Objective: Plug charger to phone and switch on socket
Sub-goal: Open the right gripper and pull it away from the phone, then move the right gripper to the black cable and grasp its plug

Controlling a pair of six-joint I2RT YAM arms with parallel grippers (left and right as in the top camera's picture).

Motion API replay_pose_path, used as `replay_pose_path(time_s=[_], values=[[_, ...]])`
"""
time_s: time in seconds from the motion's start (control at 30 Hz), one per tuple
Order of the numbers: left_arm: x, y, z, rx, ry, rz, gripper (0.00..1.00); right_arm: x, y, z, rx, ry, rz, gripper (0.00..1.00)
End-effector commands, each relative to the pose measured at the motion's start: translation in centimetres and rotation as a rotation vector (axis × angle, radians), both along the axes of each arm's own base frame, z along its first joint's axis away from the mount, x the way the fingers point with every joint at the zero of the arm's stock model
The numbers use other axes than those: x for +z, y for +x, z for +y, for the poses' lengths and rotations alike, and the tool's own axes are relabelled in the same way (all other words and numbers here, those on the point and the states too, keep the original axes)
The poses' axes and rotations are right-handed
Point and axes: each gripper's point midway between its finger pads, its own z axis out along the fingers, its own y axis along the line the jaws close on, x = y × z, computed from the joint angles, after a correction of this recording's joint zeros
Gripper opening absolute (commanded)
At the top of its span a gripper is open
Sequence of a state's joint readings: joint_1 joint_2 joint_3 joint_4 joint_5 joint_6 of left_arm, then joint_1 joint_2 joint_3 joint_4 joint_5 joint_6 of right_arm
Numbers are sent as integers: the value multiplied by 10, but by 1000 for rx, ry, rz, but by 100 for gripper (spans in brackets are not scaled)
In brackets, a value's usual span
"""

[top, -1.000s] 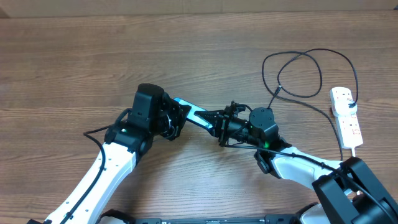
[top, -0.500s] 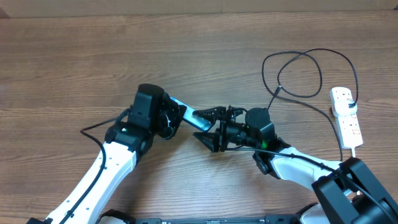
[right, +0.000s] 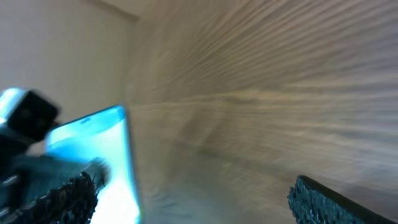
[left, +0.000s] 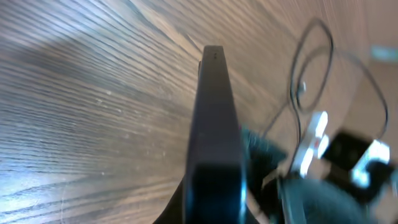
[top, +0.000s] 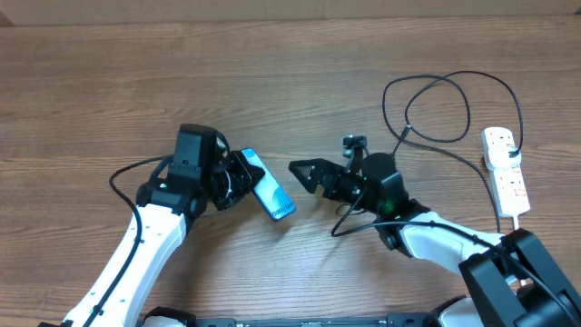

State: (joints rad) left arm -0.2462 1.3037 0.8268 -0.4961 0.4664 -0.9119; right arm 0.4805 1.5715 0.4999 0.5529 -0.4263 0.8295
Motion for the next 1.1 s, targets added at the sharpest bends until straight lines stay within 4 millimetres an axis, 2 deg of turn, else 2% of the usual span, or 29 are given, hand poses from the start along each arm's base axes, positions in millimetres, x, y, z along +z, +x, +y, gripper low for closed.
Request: replay_pose_path(time_s=[0.0, 0.23, 0.33, 0.37, 0.43, 0.6, 0.73, 0.8, 0.93, 1.07], values=[[16, -14, -23, -216, -90, -73, 4, 7, 15, -19, -29, -84, -100, 100], [20, -19, -29, -271, -129, -84, 4, 14, 24, -66, -142, -240, -42, 100], [18, -20, -37, -313, -176, -77, 4, 14, 29, -112, -301, -461, 48, 100], [18, -20, -40, -324, -191, -75, 4, 15, 29, -118, -320, -491, 59, 100], [16, -17, -49, -363, -252, -73, 4, 20, 32, -142, -373, -607, 87, 100], [17, -7, -65, -438, -368, -112, 4, 32, 46, -158, -387, -646, 22, 100], [13, -5, -68, -451, -390, -108, 4, 32, 51, -165, -416, -647, 18, 100], [12, -5, -68, -450, -389, -104, 4, 26, 55, -172, -435, -648, 35, 100], [12, -5, -68, -450, -389, -104, 4, 0, 66, -187, -461, -638, 101, 99], [12, -5, -68, -450, -389, -104, 4, -24, 75, -201, -485, -646, 147, 91]])
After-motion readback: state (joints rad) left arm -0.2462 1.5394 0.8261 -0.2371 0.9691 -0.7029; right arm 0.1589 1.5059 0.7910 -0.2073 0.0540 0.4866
